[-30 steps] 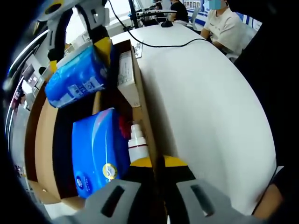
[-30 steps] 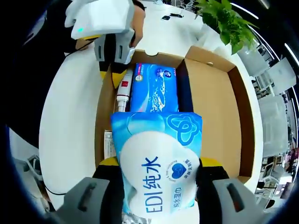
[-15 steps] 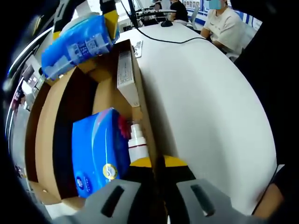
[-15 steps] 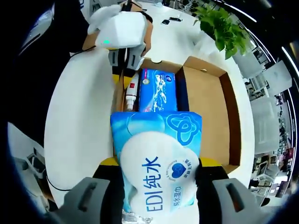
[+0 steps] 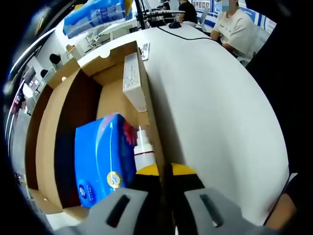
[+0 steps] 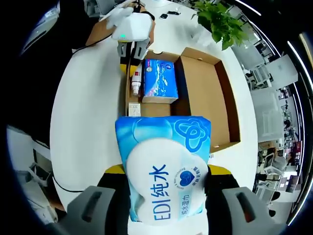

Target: Operate the shoe box by opening the lid, removing the specified soft item, and placing it in the target area until the item is outside and the box remains undamaged.

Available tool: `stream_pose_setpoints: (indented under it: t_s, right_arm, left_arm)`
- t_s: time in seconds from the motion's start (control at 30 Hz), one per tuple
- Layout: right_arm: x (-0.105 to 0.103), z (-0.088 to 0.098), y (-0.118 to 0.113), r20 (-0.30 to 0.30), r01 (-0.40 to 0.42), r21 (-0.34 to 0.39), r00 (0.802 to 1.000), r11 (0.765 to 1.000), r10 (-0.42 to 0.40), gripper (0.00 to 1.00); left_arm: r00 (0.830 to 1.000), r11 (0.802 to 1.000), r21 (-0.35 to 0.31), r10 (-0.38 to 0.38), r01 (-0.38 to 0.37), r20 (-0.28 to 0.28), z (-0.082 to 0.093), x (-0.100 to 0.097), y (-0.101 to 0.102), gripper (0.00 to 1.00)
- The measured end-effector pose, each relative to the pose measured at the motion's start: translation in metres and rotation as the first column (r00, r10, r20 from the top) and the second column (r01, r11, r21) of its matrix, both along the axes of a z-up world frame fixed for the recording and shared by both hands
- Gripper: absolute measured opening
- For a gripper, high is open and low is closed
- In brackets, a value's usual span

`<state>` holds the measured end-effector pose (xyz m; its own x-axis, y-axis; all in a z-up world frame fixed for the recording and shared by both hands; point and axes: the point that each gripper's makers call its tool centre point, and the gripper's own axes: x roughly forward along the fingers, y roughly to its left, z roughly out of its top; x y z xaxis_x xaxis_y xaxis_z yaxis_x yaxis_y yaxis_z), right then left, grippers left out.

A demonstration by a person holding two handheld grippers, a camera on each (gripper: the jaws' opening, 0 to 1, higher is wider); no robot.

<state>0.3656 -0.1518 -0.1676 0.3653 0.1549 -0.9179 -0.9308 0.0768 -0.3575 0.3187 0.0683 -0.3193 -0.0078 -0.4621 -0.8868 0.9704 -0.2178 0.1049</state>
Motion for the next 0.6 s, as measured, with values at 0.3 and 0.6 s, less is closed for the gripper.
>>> stream_pose_setpoints:
  t_s: [0.3, 0.6]
  right_arm:
    - [-0.016, 0.002, -0.044, -0.012, 0.068, -0.02, 0.998, 0.997, -0.069, 0.6]
    - [-0.019, -0.008, -0.065, -0.032, 0.098, -0.019, 0.995, 0.995, -0.099, 0.6]
  left_arm:
    - [1.0, 1.0, 0.002, 0.004, -0.004, 0.002, 0.0, -0.001, 0.0, 0.04]
    - [1.0, 1.0, 0.005, 0.008, -0.008, 0.002, -0.001, -0.001, 0.001, 0.04]
